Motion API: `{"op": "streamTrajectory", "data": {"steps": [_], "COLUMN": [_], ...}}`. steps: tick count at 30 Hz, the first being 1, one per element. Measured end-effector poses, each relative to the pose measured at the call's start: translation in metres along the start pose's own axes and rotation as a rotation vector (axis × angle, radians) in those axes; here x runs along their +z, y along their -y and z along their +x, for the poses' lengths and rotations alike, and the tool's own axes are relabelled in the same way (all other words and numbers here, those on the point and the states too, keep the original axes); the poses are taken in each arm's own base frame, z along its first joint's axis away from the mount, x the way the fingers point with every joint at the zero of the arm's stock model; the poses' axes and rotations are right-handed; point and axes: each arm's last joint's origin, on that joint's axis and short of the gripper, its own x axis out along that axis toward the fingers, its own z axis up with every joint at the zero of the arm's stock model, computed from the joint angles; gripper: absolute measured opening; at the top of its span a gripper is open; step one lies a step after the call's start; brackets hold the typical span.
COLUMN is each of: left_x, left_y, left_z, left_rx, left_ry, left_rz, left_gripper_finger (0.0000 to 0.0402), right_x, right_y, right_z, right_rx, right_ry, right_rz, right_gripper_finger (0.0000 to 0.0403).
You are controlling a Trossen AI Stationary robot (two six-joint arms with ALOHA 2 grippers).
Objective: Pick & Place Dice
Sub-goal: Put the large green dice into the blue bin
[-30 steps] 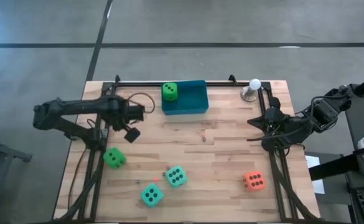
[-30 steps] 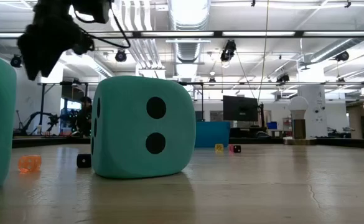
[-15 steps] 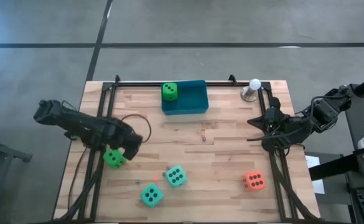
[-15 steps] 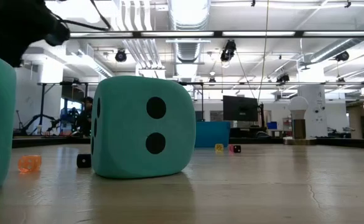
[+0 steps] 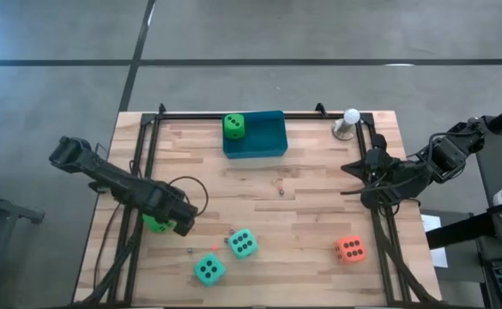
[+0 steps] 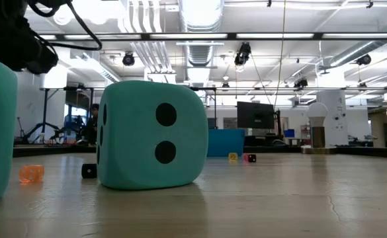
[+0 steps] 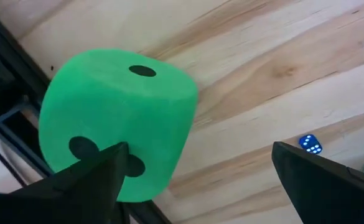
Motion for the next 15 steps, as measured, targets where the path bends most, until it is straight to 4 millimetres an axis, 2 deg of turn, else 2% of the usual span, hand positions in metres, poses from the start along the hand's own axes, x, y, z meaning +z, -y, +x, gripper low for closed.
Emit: {"op": "streamTrajectory", "data": {"steps": [8,15], "left_x": [0.003,0.013], "left_y": [0.004,0.015], "left_z": [-0.001,-0.004], "left_rx": [-0.042,-0.148], "left_ry": [0.049,0.217], "left_rz": [-0.002,0.012], "left_gripper_finger": [0.0398,0.0397], "right_x": [0.0,0.0], "right_y": [0.0,0.0], "right_z": [0.0,0.0], "right_rx": [0.0,0.0], "right_ry": [0.0,0.0], "right_rz": [0.0,0.0], "right_gripper_finger": [0.0008,0.0008]}}
